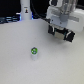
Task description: Open the kcup holder, insert the kcup into the holder, and close the kcup holder
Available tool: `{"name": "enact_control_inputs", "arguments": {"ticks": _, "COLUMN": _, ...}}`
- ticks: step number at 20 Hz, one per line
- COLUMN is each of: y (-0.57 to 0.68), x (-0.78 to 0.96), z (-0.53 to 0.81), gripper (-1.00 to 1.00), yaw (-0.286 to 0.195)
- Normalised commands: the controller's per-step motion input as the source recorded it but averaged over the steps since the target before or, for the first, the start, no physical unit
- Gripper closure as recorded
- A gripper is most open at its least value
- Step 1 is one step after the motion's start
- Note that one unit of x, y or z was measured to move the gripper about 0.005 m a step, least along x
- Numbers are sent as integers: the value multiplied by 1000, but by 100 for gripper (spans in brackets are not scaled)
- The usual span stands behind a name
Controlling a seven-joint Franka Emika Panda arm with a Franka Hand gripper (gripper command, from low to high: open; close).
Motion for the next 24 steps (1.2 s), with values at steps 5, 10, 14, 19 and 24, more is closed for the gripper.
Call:
{"name": "enact_control_inputs", "arguments": {"ticks": 5, "y": -312, "x": 915, "z": 157, "gripper": 100, "yaw": -47}}
{"name": "enact_control_inputs", "arguments": {"ticks": 10, "y": -366, "x": 860, "z": 157, "gripper": 100, "yaw": -60}}
{"name": "enact_control_inputs", "arguments": {"ticks": 14, "y": -169, "x": 521, "z": 230, "gripper": -100, "yaw": -48}}
{"name": "enact_control_inputs", "arguments": {"ticks": 19, "y": -148, "x": 248, "z": 370, "gripper": -100, "yaw": -90}}
{"name": "enact_control_inputs", "arguments": {"ticks": 24, "y": -389, "x": 166, "z": 456, "gripper": -100, "yaw": -177}}
